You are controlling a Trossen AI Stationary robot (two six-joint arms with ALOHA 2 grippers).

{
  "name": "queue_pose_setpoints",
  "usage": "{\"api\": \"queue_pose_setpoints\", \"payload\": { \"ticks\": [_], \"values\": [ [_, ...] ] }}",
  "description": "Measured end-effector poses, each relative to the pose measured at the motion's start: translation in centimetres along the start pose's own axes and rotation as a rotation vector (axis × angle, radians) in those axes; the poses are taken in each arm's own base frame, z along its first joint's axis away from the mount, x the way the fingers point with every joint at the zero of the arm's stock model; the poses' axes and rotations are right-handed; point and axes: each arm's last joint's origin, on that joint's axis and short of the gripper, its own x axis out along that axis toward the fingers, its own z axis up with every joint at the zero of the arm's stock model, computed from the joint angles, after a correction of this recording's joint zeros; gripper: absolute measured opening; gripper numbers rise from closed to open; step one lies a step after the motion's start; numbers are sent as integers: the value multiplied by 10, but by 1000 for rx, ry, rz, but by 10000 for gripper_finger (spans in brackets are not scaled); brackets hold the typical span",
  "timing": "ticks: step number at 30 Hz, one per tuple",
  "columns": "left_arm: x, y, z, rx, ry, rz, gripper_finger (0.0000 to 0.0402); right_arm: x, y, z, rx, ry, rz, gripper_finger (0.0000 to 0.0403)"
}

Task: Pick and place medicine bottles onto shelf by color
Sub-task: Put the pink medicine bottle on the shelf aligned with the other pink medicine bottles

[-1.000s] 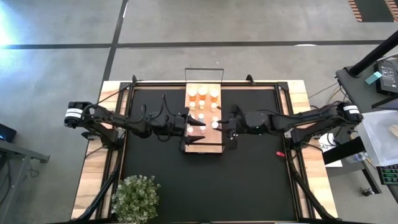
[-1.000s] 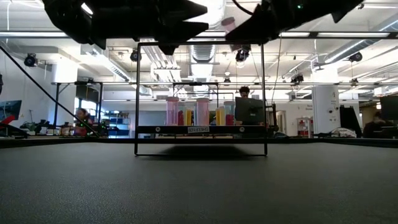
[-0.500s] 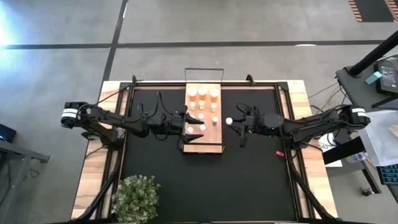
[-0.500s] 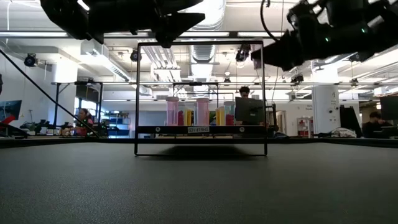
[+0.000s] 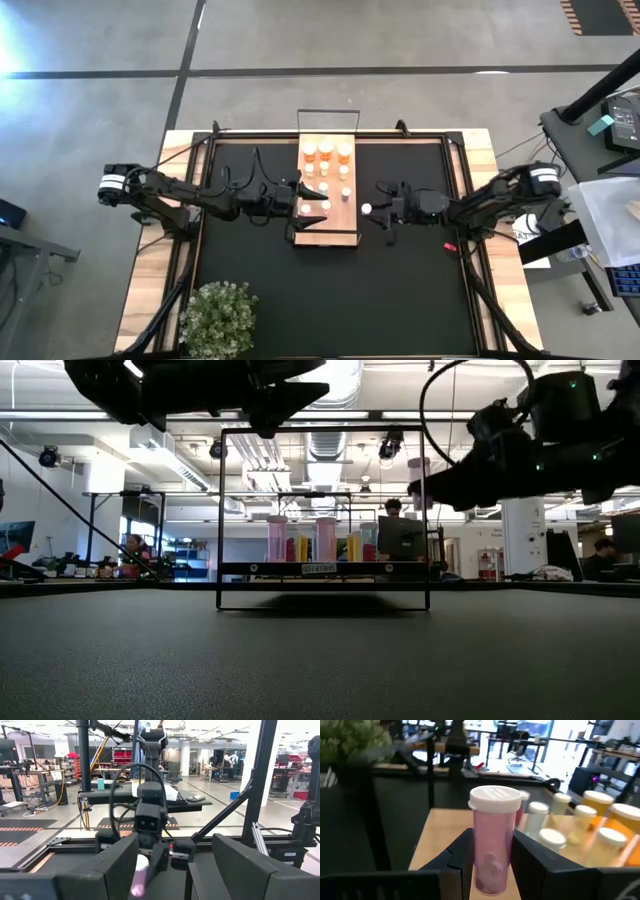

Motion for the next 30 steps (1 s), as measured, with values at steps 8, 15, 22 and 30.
{"api": "queue_pose_setpoints", "payload": {
  "ticks": [8,15,22,30],
  "values": [
    [-2,-1,-4,-1,13,-5,238,10,-2,-18,-39,-6,44,100],
    [-2,-1,-5,-2,16,-6,238,20,-11,-38,16,-8,32,102],
    [-2,-1,-5,-2,17,-6,238,40,-11,-55,19,35,65,102],
    [-2,-1,-5,-1,18,-7,238,55,-13,-60,19,32,71,101]
  ]
}}
